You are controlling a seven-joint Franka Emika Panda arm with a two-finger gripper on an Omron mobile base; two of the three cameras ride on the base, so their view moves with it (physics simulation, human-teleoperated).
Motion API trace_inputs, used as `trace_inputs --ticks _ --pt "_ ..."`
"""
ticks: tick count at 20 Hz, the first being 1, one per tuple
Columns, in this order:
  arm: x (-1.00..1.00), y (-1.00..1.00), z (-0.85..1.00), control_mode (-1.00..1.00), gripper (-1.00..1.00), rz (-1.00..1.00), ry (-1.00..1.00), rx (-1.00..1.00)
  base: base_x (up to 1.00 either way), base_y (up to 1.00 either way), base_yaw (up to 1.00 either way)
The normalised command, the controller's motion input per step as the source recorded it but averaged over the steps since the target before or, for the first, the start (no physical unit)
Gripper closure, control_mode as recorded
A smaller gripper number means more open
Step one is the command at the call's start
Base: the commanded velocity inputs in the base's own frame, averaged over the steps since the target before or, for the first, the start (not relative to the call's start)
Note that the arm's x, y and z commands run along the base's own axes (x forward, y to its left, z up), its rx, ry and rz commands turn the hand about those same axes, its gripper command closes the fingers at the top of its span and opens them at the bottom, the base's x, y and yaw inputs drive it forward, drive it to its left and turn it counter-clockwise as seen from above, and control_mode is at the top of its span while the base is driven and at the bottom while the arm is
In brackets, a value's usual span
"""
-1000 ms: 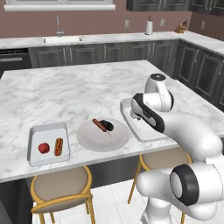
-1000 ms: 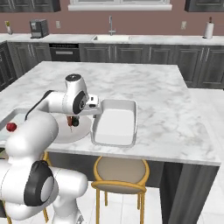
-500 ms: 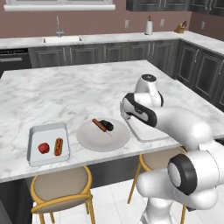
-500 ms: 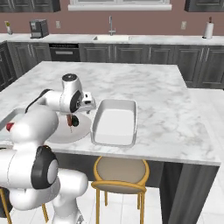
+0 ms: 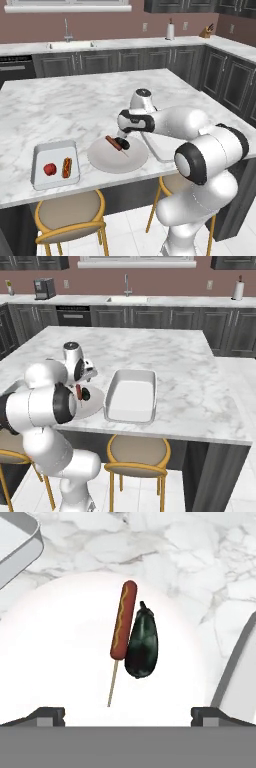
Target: Place one cooked food and one vegetable from the large plate to each tupperware container.
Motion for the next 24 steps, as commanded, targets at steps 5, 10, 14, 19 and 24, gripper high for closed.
trace_inputs --ticks 5,10,14,19,24 --pt "0.50 0.21 -0.43 -1.00 -1.00 -0.16 0.04 -0.06 0.00 0.00 0.00" --pt "0.38 -0.06 -0.35 -1.00 -1.00 -0.13 0.24 -0.01 0.00 0.00 0.00" --pt "0.00 -0.27 -0.30 -1.00 -1.00 -0.03 0.18 0.00 0.00 0.00 0.00" --pt "0.03 -0.04 -0.41 -1.00 -1.00 0.00 0.03 0.00 0.00 0.00 0.00" --pt "0.07 0.12 -0.37 -1.00 -1.00 0.01 0.00 0.00 0.00 0.00 0.00"
